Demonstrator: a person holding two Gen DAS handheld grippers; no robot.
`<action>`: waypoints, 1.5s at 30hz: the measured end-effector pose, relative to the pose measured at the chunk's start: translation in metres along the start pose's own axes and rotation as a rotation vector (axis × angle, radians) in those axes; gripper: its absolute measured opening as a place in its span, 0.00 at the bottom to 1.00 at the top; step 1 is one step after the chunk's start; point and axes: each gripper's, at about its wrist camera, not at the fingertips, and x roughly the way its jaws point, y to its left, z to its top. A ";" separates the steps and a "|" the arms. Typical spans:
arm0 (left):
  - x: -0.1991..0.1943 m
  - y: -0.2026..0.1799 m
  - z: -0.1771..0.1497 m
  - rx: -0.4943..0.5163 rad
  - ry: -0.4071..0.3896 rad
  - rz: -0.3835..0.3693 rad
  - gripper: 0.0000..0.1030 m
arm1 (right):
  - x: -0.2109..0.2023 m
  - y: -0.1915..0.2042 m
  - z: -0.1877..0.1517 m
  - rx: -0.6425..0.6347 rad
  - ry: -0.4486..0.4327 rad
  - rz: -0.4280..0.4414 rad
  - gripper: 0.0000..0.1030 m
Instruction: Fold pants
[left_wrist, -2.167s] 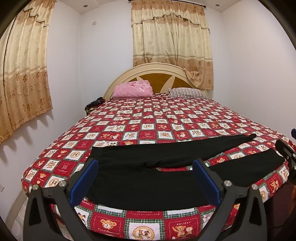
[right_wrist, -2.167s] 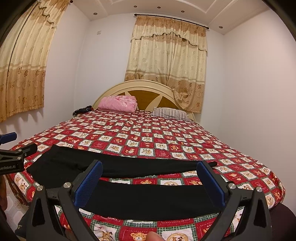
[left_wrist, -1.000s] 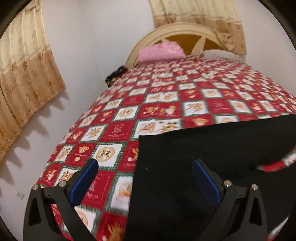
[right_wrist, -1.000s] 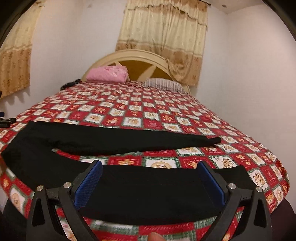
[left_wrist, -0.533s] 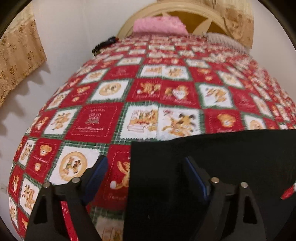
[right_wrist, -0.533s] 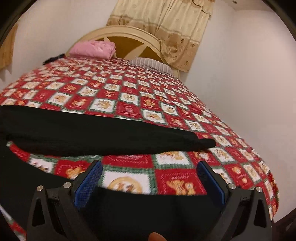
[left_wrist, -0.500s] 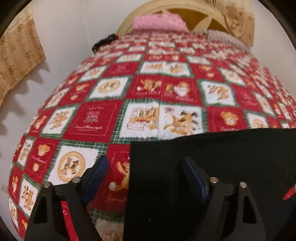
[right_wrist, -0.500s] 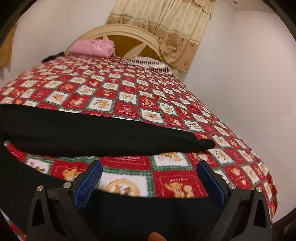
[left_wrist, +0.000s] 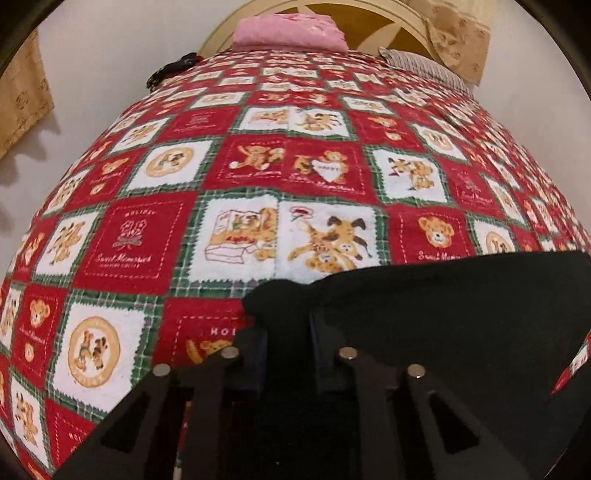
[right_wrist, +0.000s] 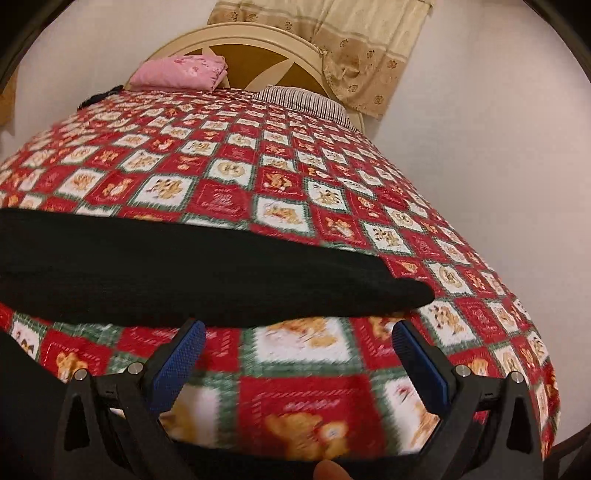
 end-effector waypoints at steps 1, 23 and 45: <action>0.002 0.000 0.003 0.007 0.003 0.005 0.19 | 0.003 -0.012 0.004 0.014 0.002 0.003 0.98; 0.013 -0.004 0.014 0.096 0.039 0.026 0.28 | 0.172 -0.130 0.059 0.243 0.287 0.162 0.80; -0.080 0.001 0.002 0.091 -0.270 -0.104 0.13 | 0.031 -0.146 0.056 0.239 -0.145 0.257 0.10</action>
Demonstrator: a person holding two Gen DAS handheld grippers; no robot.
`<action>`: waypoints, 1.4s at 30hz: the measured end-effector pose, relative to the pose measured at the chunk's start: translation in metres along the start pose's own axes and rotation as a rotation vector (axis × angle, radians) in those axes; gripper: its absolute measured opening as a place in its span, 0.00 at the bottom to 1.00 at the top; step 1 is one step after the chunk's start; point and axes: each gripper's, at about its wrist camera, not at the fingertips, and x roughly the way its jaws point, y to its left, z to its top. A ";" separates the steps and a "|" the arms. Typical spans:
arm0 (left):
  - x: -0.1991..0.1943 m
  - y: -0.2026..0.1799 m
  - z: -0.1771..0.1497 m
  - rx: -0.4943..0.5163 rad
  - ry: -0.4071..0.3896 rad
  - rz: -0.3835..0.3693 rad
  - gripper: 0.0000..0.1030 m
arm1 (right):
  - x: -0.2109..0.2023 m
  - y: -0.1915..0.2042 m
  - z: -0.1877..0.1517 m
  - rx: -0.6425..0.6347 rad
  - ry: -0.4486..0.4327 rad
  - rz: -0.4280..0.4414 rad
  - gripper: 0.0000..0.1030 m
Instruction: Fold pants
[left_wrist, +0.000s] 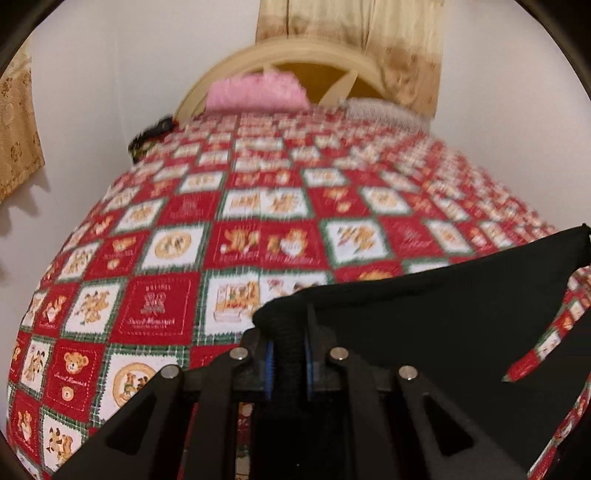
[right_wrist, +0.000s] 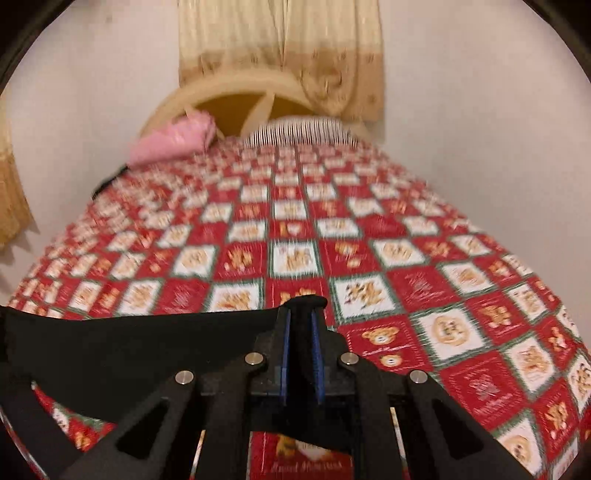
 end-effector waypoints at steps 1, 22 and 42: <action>-0.005 0.001 -0.001 -0.007 -0.019 -0.019 0.13 | -0.012 -0.001 -0.003 0.000 -0.033 0.001 0.10; -0.084 0.006 -0.128 -0.026 -0.131 -0.204 0.13 | -0.142 -0.053 -0.170 0.134 -0.131 0.069 0.07; -0.121 0.036 -0.187 0.143 -0.068 0.019 0.74 | -0.207 -0.014 -0.180 0.094 -0.129 -0.053 0.56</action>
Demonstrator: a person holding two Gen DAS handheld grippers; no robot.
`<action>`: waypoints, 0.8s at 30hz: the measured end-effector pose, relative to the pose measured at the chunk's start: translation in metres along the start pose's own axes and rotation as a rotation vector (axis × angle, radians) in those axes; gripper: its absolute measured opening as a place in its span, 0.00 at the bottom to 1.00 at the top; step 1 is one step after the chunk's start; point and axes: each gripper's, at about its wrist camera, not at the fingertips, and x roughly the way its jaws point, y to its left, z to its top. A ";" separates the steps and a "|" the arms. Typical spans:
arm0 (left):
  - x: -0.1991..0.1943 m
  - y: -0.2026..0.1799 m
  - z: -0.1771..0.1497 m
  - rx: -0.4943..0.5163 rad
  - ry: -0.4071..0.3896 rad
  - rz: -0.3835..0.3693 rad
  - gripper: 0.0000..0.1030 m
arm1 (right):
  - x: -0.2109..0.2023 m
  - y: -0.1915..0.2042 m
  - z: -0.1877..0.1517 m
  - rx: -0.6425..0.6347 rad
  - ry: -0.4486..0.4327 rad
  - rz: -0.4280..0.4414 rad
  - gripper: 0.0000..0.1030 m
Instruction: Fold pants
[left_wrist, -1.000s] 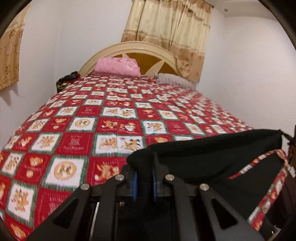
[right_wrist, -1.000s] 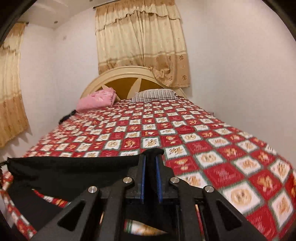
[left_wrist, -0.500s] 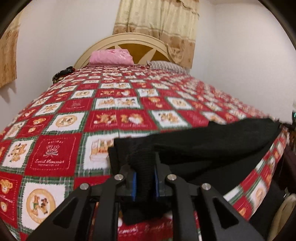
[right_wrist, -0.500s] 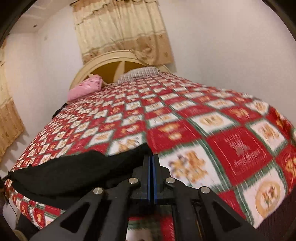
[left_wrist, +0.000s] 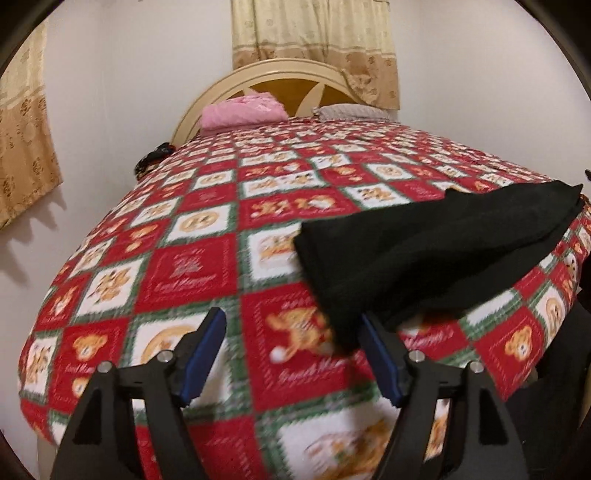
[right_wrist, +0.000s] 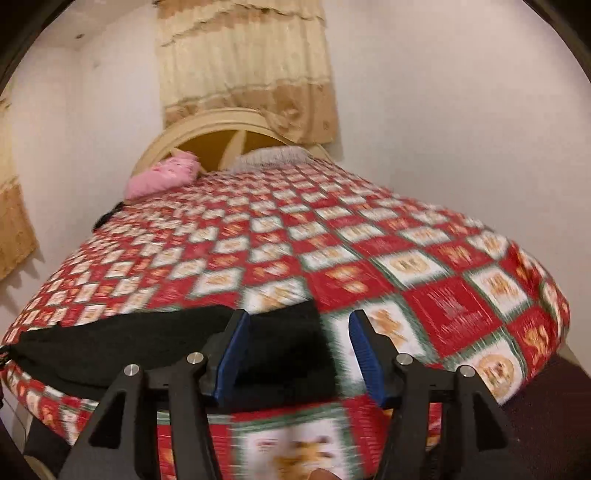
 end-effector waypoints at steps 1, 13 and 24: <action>-0.003 0.003 -0.002 -0.022 0.000 0.004 0.74 | -0.001 0.013 0.004 -0.021 0.000 0.007 0.56; -0.030 0.042 -0.004 -0.278 -0.058 -0.113 0.74 | 0.056 0.296 -0.056 -0.571 0.195 0.469 0.56; 0.075 0.016 0.054 -0.296 0.157 -0.252 0.64 | 0.078 0.383 -0.080 -0.690 0.170 0.527 0.56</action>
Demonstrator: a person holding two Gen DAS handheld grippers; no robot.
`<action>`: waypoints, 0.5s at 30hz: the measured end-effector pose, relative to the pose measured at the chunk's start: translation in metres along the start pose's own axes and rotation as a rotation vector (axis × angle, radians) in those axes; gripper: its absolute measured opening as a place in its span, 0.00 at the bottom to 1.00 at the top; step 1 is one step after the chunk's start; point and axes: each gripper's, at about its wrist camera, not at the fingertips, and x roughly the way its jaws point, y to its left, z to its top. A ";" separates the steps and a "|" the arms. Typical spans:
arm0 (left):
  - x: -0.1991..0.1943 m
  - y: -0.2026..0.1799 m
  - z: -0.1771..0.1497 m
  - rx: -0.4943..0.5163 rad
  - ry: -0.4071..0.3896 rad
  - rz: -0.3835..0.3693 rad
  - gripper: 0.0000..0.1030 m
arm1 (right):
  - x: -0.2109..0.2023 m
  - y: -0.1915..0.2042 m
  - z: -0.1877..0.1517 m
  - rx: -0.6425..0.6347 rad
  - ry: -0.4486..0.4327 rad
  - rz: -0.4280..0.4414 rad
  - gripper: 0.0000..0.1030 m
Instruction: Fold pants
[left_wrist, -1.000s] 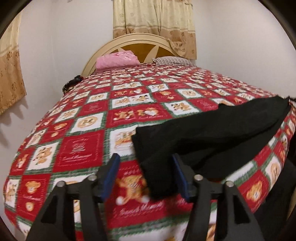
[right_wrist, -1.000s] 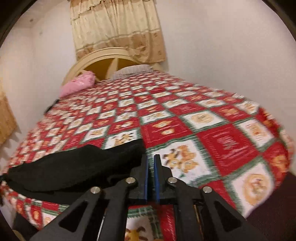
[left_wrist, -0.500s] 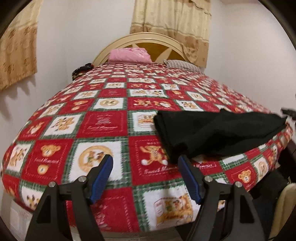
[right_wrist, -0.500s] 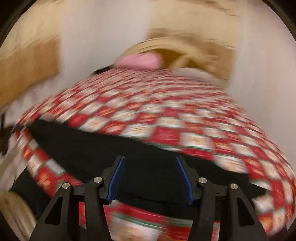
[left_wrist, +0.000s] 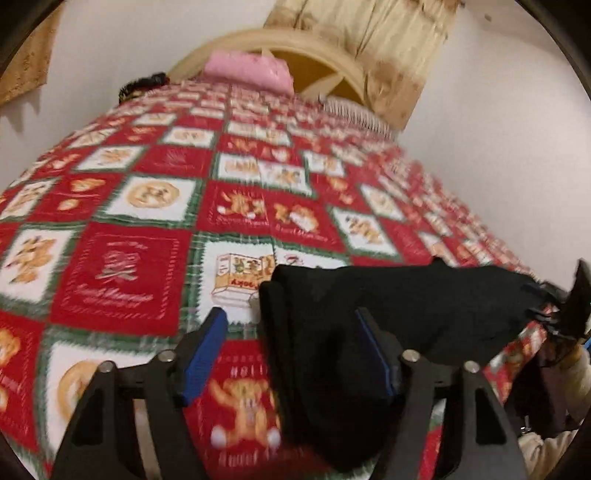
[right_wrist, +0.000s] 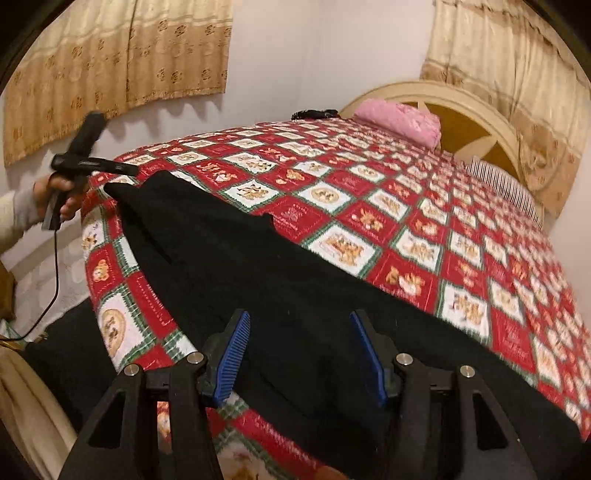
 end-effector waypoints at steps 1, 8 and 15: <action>0.006 -0.002 0.001 0.005 0.018 0.006 0.55 | 0.001 0.002 0.001 -0.010 -0.001 -0.003 0.56; 0.005 -0.010 0.003 0.051 0.027 0.041 0.23 | 0.011 0.008 -0.004 -0.066 0.016 -0.034 0.56; -0.010 -0.007 0.007 -0.018 -0.010 -0.051 0.10 | 0.021 0.016 -0.006 -0.067 0.011 -0.015 0.56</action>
